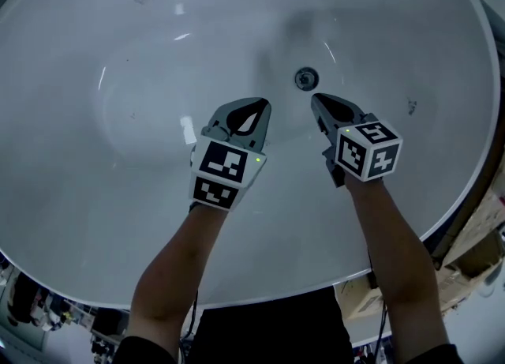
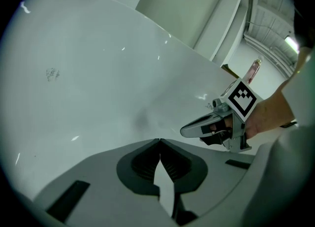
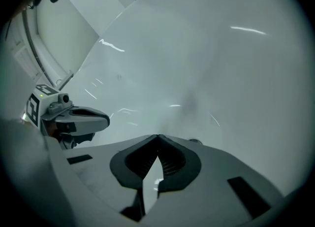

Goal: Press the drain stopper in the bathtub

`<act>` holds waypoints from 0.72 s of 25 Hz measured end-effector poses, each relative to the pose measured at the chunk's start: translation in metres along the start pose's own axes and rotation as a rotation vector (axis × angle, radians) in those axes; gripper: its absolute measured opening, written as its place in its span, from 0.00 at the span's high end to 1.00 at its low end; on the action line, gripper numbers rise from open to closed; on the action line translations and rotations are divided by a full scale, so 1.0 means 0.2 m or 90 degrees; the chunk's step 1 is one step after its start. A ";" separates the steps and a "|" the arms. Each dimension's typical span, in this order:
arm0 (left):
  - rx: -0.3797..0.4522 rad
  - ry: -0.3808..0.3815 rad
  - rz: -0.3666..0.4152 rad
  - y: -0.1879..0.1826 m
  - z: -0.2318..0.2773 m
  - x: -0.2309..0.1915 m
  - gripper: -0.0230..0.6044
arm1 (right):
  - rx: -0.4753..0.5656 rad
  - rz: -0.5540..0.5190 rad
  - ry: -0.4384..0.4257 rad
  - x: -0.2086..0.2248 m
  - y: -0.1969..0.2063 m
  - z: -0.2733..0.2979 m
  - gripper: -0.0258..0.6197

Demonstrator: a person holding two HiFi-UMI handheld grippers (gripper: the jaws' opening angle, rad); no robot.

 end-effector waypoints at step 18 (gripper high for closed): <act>-0.073 0.010 0.046 0.33 0.28 -0.29 0.94 | -0.169 -0.196 0.091 0.30 0.26 0.55 0.94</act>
Point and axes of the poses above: the fingertips, and each gripper's own axes: z forward along the fingers, x to its right, y out of its underside, the point moved 7 cm from there along -z, backward along the fingers, and after that the axes turned 6 degrees about x, right-handed, at the moved point
